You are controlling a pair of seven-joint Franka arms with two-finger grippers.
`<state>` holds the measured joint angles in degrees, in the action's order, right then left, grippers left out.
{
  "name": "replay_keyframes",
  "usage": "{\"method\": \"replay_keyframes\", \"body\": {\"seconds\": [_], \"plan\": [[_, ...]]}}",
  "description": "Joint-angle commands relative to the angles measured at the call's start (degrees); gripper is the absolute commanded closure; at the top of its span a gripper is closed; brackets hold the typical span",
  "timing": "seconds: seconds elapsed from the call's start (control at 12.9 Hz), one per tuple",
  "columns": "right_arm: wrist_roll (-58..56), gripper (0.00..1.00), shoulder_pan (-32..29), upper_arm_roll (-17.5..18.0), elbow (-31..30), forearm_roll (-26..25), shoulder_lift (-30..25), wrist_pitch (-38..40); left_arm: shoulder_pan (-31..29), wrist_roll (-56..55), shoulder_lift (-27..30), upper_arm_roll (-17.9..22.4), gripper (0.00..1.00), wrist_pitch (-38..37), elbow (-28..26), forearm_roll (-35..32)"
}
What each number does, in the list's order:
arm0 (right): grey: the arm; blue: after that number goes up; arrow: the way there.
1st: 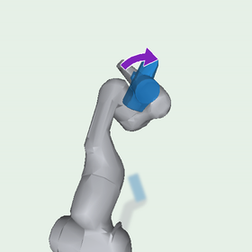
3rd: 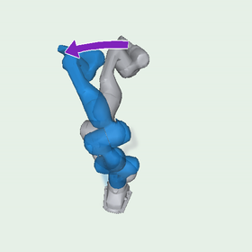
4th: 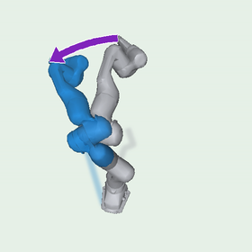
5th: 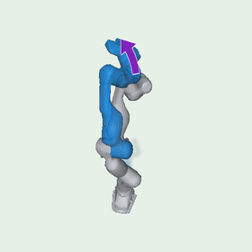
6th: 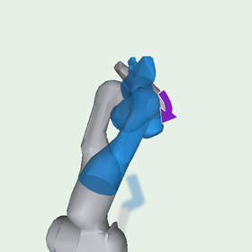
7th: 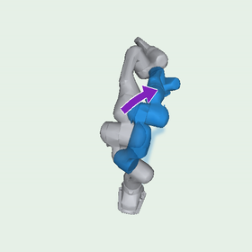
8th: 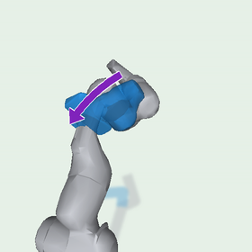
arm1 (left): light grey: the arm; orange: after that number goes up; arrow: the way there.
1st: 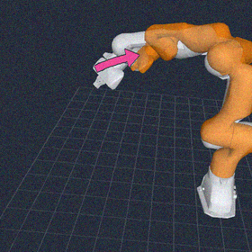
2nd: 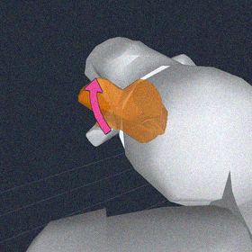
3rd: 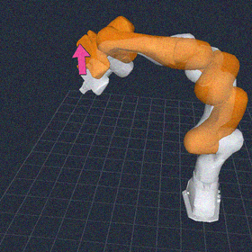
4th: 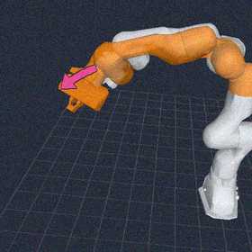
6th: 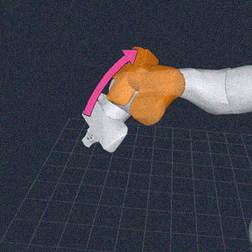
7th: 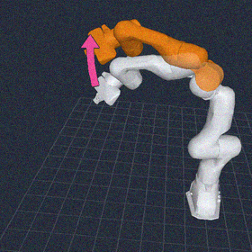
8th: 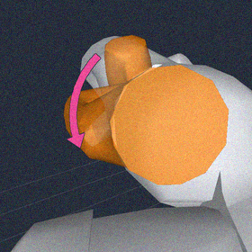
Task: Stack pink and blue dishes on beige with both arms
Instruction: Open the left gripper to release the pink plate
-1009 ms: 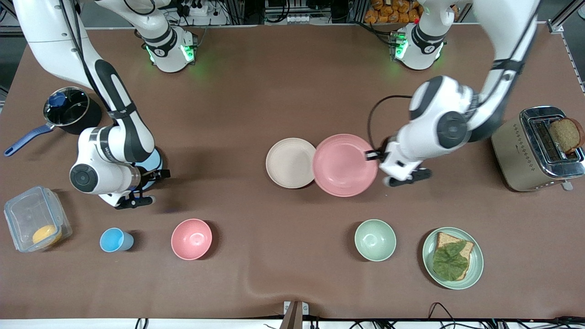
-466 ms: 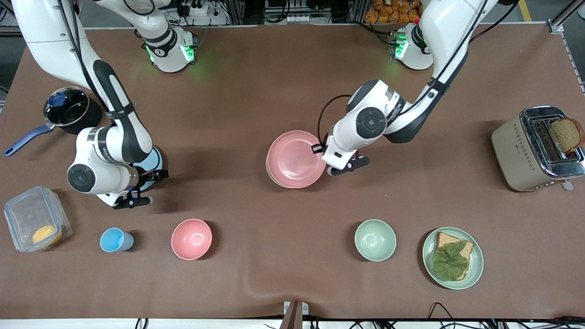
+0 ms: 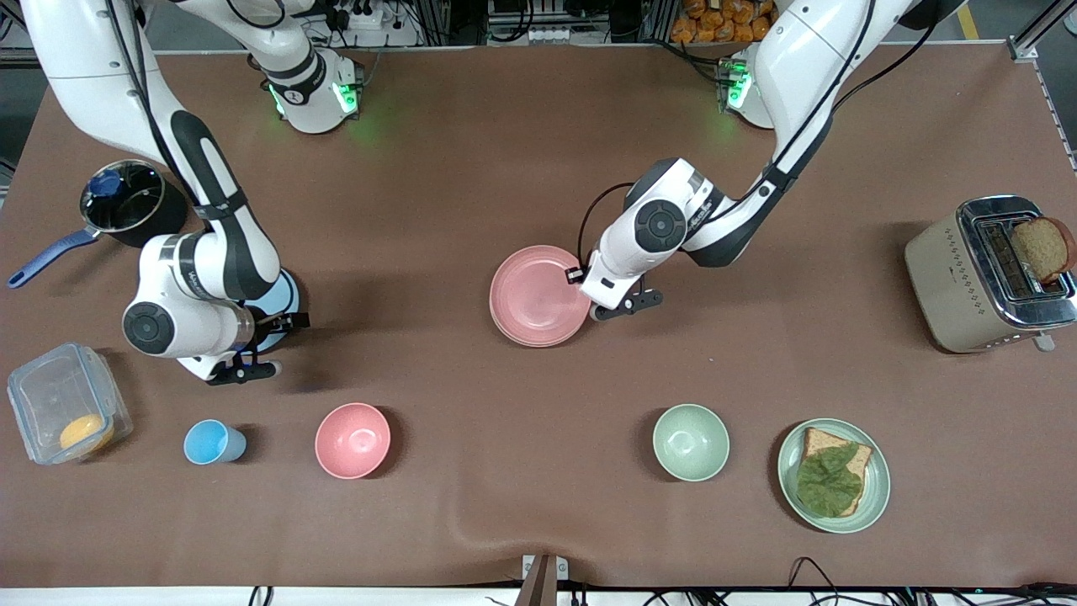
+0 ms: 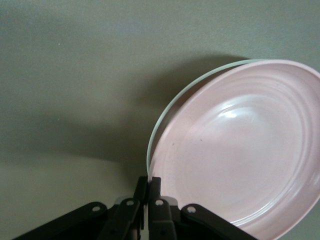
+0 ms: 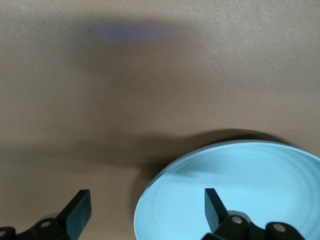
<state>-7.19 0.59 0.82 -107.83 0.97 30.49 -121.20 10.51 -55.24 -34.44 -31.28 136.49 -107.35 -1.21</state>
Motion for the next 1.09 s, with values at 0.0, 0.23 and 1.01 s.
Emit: {"method": "replay_keyframes", "body": {"seconds": [0.0,0.23,1.01], "plan": [[0.6,0.0,-0.8,0.6,-1.3,-0.6,-1.0,-0.9,0.3,-1.2,0.2,0.1,1.0,1.1,-0.9,-1.4],[0.6,0.0,-1.1,0.6,-1.3,-0.6,-0.9,-0.9,1.1,-1.2,-0.4,0.1,1.0,1.8,-0.8,-1.5],[-1.0,0.0,-2.6,0.4,-3.9,-3.0,-2.0,-2.9,-6.5,-0.7,13.3,0.1,0.0,-16.5,3.9,-4.9]]}}
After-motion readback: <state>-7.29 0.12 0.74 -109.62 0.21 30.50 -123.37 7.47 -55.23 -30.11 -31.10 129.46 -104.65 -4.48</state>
